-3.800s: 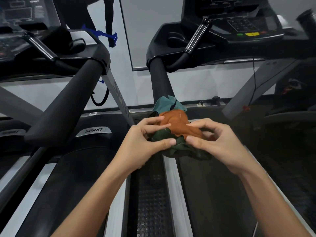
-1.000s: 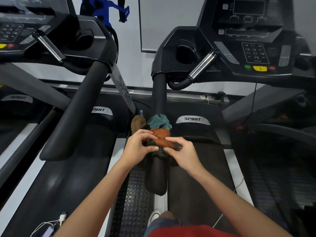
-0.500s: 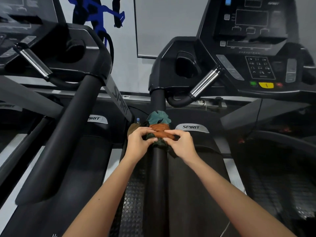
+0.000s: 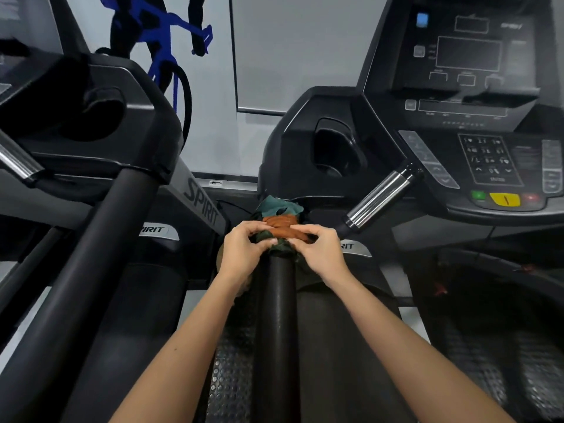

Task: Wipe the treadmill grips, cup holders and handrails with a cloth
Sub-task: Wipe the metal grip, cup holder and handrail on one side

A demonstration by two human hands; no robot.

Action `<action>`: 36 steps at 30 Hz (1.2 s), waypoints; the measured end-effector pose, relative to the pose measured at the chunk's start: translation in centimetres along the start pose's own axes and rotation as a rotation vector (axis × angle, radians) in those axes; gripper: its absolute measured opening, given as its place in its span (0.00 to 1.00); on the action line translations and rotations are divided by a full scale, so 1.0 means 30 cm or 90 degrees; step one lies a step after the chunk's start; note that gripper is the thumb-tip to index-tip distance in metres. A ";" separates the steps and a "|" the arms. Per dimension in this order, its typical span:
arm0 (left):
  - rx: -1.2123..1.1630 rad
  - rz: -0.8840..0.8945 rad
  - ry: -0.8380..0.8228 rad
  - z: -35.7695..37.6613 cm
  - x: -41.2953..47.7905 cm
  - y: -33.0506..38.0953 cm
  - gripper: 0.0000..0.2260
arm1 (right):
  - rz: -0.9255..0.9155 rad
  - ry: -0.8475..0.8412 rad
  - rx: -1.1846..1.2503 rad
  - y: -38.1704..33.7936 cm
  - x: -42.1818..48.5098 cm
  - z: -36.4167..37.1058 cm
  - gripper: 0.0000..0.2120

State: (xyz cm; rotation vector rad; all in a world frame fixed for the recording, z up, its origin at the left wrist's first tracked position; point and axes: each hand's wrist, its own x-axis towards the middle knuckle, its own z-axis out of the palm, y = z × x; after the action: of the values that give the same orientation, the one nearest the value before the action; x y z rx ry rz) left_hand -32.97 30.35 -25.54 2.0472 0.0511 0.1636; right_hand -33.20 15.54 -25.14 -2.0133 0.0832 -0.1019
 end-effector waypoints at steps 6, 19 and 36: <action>0.005 -0.009 0.028 0.027 0.060 0.038 0.10 | 0.014 0.042 -0.020 -0.009 0.045 0.024 0.14; 0.049 -0.002 0.067 0.116 0.000 0.275 0.10 | -0.082 -0.078 -0.122 -0.140 0.087 -0.267 0.13; -0.062 0.147 0.157 0.283 0.296 0.509 0.13 | -0.290 -0.126 -0.233 -0.282 0.488 -0.654 0.14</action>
State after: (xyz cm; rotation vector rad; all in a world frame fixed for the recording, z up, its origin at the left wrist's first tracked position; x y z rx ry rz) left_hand -23.51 16.74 -15.07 1.9229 -0.0408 0.5515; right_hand -20.69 0.05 -8.59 -2.3640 -0.5189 -0.1846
